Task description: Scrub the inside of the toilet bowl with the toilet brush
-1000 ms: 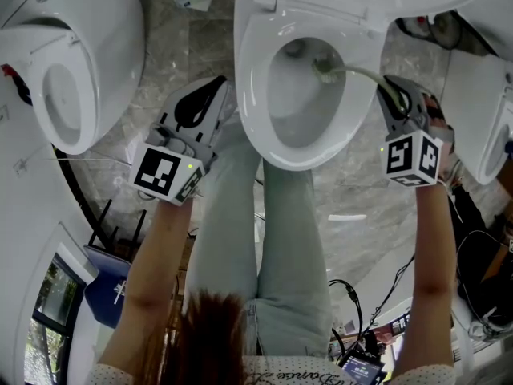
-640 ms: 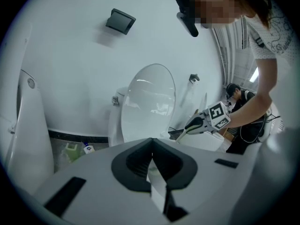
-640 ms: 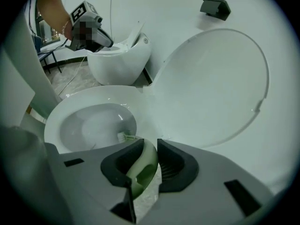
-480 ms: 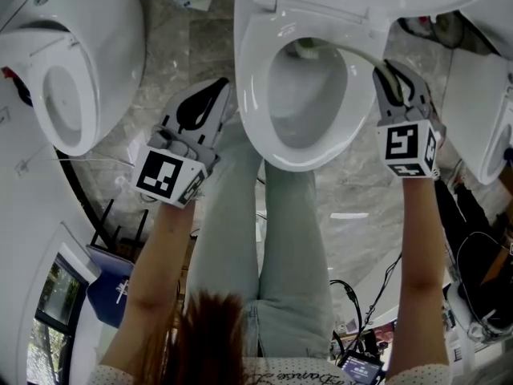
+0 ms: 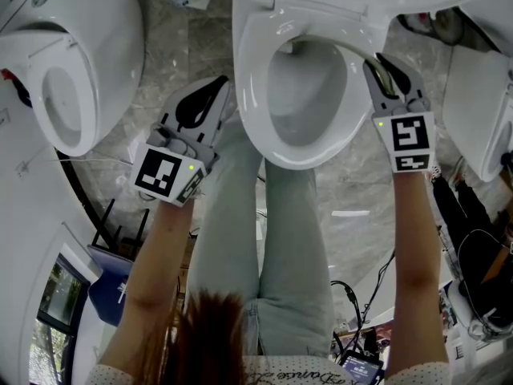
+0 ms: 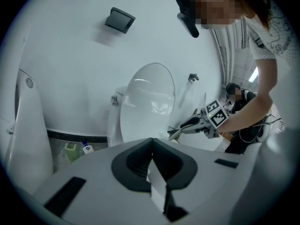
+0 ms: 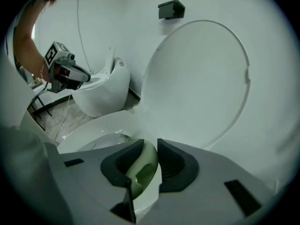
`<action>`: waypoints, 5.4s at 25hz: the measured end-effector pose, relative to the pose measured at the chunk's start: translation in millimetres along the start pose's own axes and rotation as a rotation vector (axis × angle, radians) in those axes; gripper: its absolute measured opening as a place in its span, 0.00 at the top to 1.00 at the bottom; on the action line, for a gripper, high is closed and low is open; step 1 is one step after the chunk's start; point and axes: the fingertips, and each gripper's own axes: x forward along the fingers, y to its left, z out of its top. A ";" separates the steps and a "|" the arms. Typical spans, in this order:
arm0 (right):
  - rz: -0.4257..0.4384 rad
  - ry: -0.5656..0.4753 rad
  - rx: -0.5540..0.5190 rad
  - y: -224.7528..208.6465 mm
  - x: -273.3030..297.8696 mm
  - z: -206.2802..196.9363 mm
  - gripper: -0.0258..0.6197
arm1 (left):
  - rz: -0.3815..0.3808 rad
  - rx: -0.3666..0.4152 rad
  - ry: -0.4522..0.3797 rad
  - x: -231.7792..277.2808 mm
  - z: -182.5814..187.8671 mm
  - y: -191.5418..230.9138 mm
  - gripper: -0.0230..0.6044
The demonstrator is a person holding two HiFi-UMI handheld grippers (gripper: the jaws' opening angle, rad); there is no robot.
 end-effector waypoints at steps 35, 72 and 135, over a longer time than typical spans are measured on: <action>0.180 0.006 -0.172 124.4 -46.1 -31.5 0.81 | -0.010 0.013 0.004 5.0 -4.9 -10.9 0.96; 0.157 0.218 -0.654 145.8 -62.9 -60.1 0.81 | -0.082 0.020 -0.016 -14.7 3.6 -15.6 0.96; -0.052 0.063 0.283 33.8 10.4 -69.9 0.82 | 0.057 -0.043 -0.017 -24.1 -20.6 -30.1 0.96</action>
